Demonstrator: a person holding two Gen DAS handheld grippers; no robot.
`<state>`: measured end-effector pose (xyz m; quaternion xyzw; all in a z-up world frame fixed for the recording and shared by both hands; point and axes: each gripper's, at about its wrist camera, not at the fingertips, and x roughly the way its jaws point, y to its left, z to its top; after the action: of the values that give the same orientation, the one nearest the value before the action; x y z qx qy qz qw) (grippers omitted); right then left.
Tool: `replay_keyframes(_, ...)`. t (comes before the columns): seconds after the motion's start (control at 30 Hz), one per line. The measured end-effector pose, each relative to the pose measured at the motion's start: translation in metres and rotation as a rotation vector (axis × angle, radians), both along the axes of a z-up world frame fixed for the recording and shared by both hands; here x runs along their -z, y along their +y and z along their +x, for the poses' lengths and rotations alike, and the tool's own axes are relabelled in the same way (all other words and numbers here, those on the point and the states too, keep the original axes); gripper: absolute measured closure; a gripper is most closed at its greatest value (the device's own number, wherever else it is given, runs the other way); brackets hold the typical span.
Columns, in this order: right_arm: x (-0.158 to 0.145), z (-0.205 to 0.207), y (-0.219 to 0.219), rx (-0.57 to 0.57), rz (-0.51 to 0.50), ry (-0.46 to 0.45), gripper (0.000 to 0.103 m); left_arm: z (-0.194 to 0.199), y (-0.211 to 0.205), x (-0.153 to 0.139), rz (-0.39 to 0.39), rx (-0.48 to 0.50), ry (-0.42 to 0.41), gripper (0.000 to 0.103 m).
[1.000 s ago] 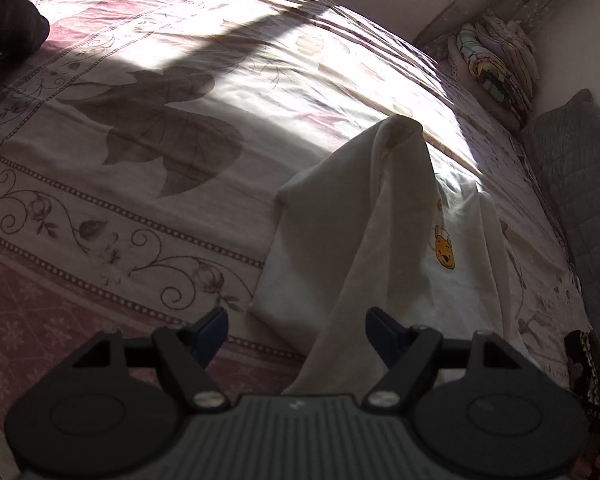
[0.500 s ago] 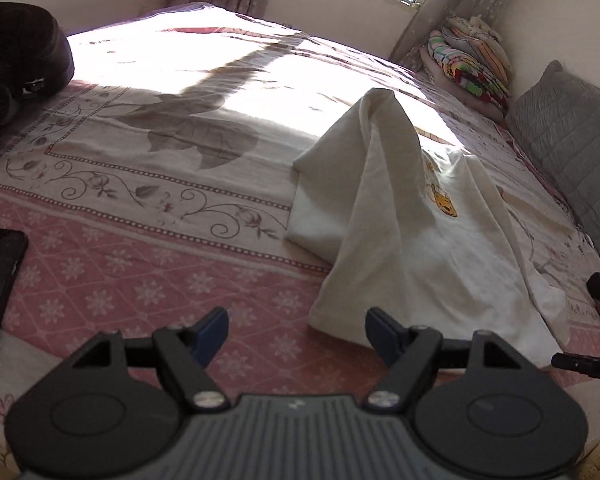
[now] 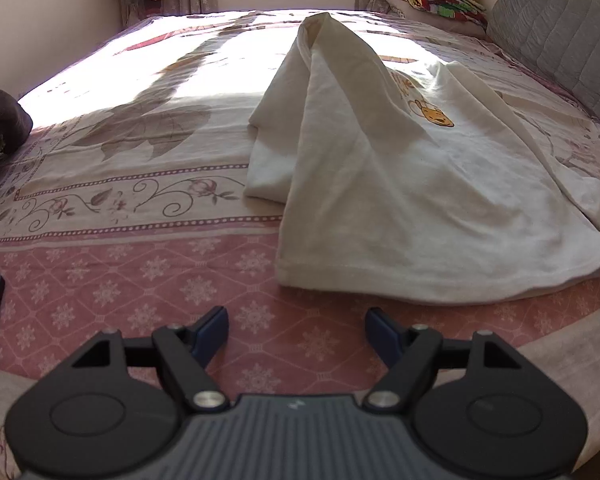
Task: Fold clothes
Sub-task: 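Grasp the sweatshirt hem with the right gripper and pull it straight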
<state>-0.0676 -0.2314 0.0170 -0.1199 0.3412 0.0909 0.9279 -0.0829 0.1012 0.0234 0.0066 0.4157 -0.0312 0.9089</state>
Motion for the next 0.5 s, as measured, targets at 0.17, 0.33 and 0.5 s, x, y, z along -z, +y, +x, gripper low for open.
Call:
replay_keyframes(0.17, -0.037, 0.01, -0.023, 0.098, 0.141, -0.051, 0.098, 0.003, -0.008, 0.002, 0.025, -0.003, -0.032, 0.026)
replay_keyframes(0.33, -0.06, 0.03, -0.058, 0.219, 0.213, -0.045, 0.098, 0.003, -0.021, 0.004, -0.001, 0.031, -0.071, 0.027)
replay_keyframes(0.5, -0.047, 0.042, -0.077, 0.283, 0.203, 0.007, 0.098, 0.0, -0.044, 0.008, 0.015, 0.078, -0.119, 0.039)
